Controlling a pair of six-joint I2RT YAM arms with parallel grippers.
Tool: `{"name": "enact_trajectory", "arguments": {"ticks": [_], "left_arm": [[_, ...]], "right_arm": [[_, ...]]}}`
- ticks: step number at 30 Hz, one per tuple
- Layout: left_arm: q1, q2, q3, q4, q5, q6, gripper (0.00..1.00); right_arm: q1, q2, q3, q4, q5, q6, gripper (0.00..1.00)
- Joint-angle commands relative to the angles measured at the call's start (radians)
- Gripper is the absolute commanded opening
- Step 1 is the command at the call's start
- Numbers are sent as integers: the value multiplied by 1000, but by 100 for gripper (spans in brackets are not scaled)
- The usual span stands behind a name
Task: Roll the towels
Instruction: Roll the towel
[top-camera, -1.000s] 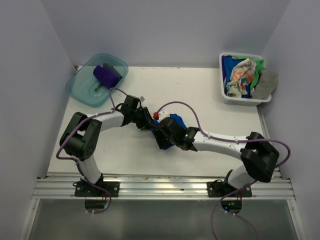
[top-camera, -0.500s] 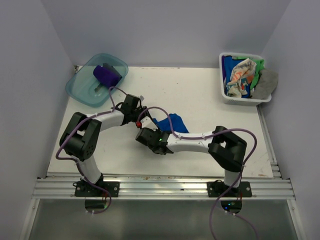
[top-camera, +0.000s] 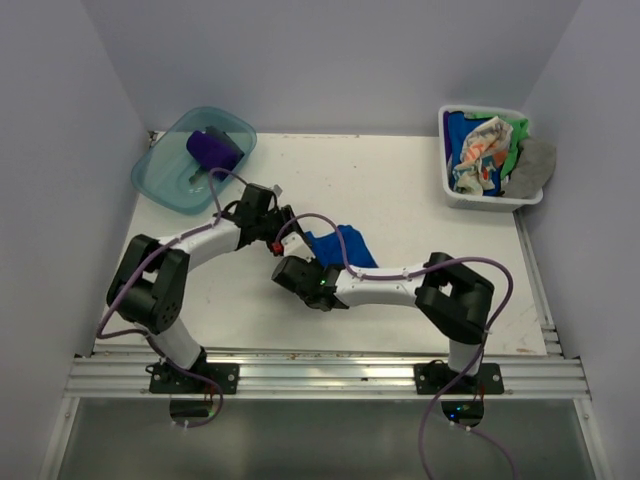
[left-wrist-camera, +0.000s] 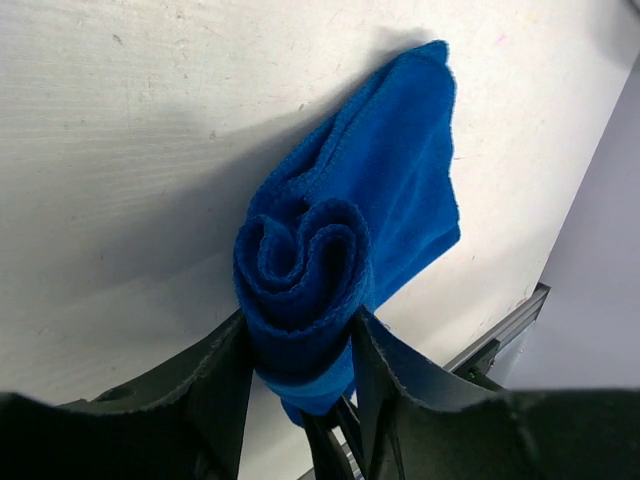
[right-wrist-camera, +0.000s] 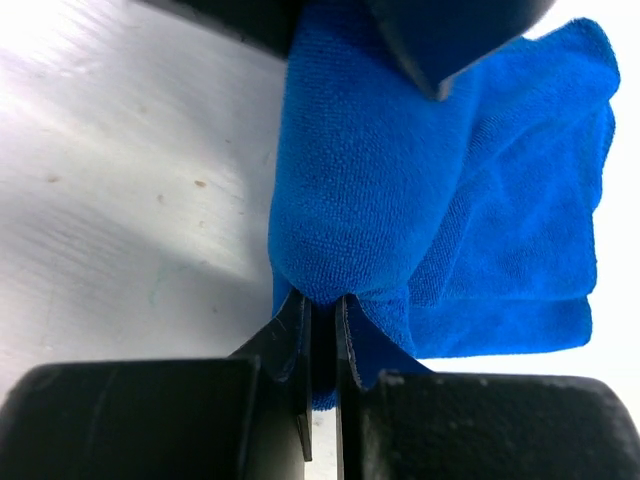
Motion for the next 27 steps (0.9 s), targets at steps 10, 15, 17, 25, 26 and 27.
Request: {"name": "enact_trajectory", "arguments": {"ticks": [10,15,17,25,26,27], "left_arm": [[44,-218,-44,-101,-55,27,84],[57,-223,-27,-118,-61,45,84],[60,-226,-21,-131,-70,56,84],[64,-229,-21,-133,-55,96,95],[64,-226,-22,-135,-54,105,94],[64,-221,-25,-132,-51,109,94]], "right_arm": [[-41,-129,-147,327,-344,43,0],[-138,-181,-260,445,-543,173,0],[-181,-187,-306,485,-592,211,0],[-274,-158,-346,584,-818,251,0],[-288,-146,-339,584,-853,247,0],[-297,-143,-336,584,-879,247,0]]}}
